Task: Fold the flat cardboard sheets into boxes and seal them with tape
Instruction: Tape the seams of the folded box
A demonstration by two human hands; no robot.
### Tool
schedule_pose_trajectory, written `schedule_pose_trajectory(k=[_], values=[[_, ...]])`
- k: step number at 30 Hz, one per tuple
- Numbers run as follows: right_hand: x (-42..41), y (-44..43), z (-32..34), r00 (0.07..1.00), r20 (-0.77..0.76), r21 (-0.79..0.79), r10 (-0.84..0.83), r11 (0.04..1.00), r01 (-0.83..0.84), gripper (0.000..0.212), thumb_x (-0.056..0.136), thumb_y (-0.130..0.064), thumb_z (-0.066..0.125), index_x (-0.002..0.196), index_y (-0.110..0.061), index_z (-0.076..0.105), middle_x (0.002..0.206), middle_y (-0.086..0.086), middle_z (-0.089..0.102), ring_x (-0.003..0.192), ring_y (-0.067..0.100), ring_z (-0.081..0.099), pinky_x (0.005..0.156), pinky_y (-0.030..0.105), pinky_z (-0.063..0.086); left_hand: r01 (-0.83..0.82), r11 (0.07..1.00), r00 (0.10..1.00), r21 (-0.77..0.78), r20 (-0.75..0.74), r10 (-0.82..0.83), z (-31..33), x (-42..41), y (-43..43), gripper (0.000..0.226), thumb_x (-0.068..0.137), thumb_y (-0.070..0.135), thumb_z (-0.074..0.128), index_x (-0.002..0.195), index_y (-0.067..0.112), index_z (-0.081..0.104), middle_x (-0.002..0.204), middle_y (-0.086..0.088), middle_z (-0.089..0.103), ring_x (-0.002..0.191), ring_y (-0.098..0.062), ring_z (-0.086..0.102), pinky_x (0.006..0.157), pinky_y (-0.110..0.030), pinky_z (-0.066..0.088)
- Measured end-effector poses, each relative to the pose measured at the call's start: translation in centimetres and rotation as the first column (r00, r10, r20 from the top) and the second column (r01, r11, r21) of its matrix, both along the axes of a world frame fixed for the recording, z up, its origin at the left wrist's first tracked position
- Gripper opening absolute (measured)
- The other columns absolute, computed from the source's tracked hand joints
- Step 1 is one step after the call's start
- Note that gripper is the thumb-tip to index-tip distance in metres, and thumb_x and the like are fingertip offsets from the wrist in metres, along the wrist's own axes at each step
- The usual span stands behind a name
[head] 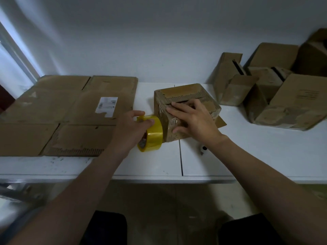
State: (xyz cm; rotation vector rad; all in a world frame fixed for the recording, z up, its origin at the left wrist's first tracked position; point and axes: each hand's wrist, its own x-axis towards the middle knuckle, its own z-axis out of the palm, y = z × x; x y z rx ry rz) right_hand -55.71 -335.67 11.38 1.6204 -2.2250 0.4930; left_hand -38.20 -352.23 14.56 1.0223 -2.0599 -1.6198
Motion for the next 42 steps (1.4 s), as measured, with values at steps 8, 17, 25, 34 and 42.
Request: schedule_pose_trajectory(k=[8,17,25,34,42], values=[[2.9,-1.9,0.7,0.967,0.157,-0.144,-0.201,0.964,0.223,0.056,0.086,-0.072,0.053,0.119,-0.032,0.074,0.14,-0.011,0.06,0.115,0.027,0.046,0.091,0.043,0.04,0.029,0.999,1.0,-0.017,0.001,-0.029,-0.1,0.2,-0.4,0.045,0.067,0.052,0.077,0.108,0.044,0.06,0.125,0.001,0.058,0.109,-0.023,0.063,0.089,-0.048,0.059],[-0.8,-3.2,1.3,0.958,0.285,-0.107,-0.042,0.991,0.075,0.06,0.091,-0.042,0.069,0.143,-0.015,0.057,0.154,0.005,0.048,0.148,0.038,0.026,0.12,0.051,0.024,0.13,0.991,0.99,-0.004,-0.056,-0.13,-0.1,1.1,-0.3,0.029,0.088,0.024,0.076,0.112,0.037,0.065,0.097,-0.003,0.072,0.07,-0.009,0.072,0.054,-0.018,0.052],[1.5,-2.4,4.8,0.839,0.54,0.05,0.058,0.994,-0.1,0.042,0.089,-0.06,0.064,0.121,-0.034,0.073,0.129,-0.017,0.063,0.125,0.014,0.04,0.107,0.035,0.033,0.256,0.96,0.946,-0.116,-0.174,-0.273,0.7,1.4,1.2,0.037,0.091,0.01,0.069,0.11,0.041,0.062,0.081,0.005,0.07,0.073,-0.007,0.069,0.058,-0.018,0.052],[3.2,-0.7,6.4,0.599,0.793,-0.152,0.108,0.988,0.023,0.005,0.085,-0.028,0.081,0.084,-0.023,0.081,0.09,-0.006,0.073,0.089,0.017,0.067,0.083,0.04,0.053,0.323,0.928,0.893,-0.186,-0.265,-0.364,0.6,1.0,3.1,0.039,0.082,0.023,0.057,0.108,0.052,0.062,0.081,0.016,0.07,0.078,-0.006,0.066,0.068,-0.034,0.05],[3.8,-0.3,6.4,0.656,0.749,-0.185,0.096,0.981,0.066,0.007,0.093,-0.023,0.073,0.086,-0.024,0.075,0.087,-0.006,0.073,0.083,0.01,0.068,0.074,0.031,0.056,0.302,0.943,0.93,-0.142,-0.173,-0.324,1.2,0.1,3.7,0.04,0.091,0.038,0.064,0.131,0.039,0.059,0.114,0.011,0.07,0.102,-0.006,0.067,0.087,-0.037,0.055]])
